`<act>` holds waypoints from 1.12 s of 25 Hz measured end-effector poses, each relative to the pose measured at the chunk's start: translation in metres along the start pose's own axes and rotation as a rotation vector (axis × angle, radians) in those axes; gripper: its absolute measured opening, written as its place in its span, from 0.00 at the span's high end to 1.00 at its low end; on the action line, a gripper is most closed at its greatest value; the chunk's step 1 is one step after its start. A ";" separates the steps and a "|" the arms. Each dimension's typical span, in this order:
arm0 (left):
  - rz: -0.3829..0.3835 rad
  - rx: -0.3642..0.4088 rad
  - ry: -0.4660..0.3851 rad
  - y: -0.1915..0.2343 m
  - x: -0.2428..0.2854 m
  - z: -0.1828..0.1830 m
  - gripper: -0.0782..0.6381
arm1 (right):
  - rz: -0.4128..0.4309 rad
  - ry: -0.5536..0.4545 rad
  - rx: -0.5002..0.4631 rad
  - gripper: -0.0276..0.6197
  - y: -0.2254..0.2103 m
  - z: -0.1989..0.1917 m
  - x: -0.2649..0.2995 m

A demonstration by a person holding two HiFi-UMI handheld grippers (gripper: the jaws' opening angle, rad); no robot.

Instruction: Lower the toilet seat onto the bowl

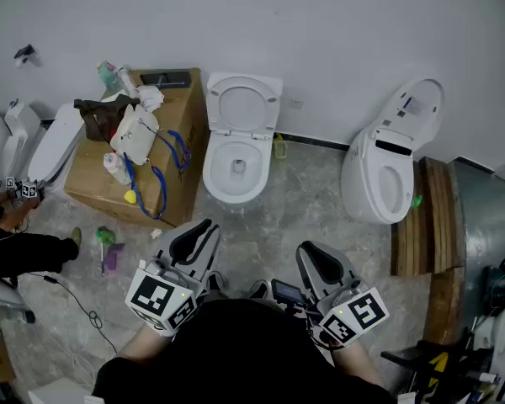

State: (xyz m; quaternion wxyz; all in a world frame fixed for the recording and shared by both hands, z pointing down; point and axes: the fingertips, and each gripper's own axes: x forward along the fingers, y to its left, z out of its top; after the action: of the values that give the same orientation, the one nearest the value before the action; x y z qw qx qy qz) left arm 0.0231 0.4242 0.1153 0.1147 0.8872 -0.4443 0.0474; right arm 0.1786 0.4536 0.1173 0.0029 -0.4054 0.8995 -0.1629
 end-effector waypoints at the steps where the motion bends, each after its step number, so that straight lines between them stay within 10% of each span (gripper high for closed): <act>1: 0.003 0.000 -0.002 0.000 -0.001 0.000 0.79 | -0.001 -0.001 0.000 0.87 -0.001 0.000 -0.001; 28: 0.031 -0.053 0.033 0.001 0.017 -0.027 0.79 | -0.037 0.054 0.090 0.87 -0.039 -0.025 -0.004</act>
State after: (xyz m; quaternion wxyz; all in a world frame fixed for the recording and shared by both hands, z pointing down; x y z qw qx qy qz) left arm 0.0332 0.4171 0.1447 0.1447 0.8760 -0.4571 0.0522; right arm 0.2058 0.4397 0.1518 -0.0060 -0.4169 0.8834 -0.2139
